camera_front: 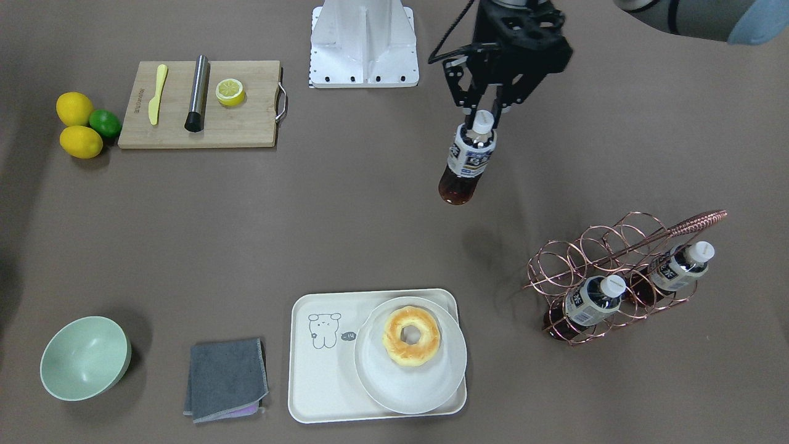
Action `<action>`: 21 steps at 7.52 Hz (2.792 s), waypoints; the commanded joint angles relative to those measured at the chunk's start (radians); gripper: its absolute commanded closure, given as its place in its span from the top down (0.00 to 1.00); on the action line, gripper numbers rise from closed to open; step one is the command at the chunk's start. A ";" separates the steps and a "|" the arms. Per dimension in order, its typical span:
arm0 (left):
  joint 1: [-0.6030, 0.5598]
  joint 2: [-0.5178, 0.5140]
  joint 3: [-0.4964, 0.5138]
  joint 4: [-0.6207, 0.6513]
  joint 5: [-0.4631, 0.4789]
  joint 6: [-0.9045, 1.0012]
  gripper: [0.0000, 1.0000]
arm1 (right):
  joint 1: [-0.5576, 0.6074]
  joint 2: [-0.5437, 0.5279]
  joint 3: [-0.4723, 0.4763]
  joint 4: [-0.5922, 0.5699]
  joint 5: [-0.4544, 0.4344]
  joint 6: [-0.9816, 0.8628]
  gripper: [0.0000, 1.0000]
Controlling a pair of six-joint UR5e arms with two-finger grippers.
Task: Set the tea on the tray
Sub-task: 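Lift the bottle from the rack with the left gripper toward the table center, then set the bottle upright on the table and withdraw the left gripper to the rack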
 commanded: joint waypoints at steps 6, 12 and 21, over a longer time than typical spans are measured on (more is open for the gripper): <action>0.307 -0.198 0.246 -0.048 0.190 -0.208 0.00 | -0.002 -0.013 0.000 0.001 0.020 0.000 1.00; 0.310 -0.153 0.245 -0.115 0.192 -0.204 0.00 | -0.002 -0.013 0.006 0.001 0.029 -0.002 1.00; -0.137 0.179 0.022 -0.086 -0.137 0.347 0.93 | -0.243 0.275 0.076 0.005 0.075 0.545 1.00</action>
